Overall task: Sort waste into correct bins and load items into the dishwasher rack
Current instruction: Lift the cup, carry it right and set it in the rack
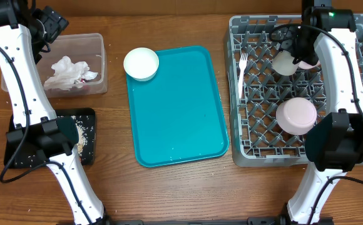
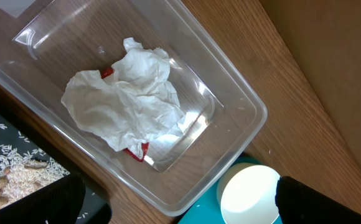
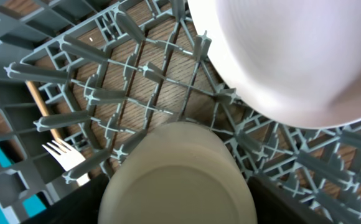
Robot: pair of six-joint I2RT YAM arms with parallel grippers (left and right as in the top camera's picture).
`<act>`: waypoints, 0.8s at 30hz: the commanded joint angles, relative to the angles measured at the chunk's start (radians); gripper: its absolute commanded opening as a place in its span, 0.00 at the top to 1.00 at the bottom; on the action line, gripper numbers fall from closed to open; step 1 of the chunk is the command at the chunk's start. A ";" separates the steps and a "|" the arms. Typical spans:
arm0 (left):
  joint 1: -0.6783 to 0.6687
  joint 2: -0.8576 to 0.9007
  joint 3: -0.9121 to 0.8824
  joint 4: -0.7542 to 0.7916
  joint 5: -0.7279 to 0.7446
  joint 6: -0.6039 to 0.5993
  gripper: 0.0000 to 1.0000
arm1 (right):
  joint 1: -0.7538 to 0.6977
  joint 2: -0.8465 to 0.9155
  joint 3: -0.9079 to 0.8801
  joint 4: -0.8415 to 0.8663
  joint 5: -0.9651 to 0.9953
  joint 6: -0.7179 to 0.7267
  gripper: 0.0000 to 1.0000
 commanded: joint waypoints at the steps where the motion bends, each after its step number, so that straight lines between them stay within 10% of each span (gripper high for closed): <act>1: -0.007 -0.002 0.000 -0.002 -0.007 -0.006 0.00 | 0.000 -0.003 0.001 -0.003 0.023 0.004 0.18; 15: -0.007 -0.002 0.000 -0.002 -0.007 -0.006 0.00 | 0.040 -0.042 0.228 -0.039 -0.282 0.036 0.00; 24: -0.007 -0.002 0.000 -0.002 -0.007 -0.006 0.00 | 0.210 -0.034 0.288 0.336 -0.764 0.205 0.00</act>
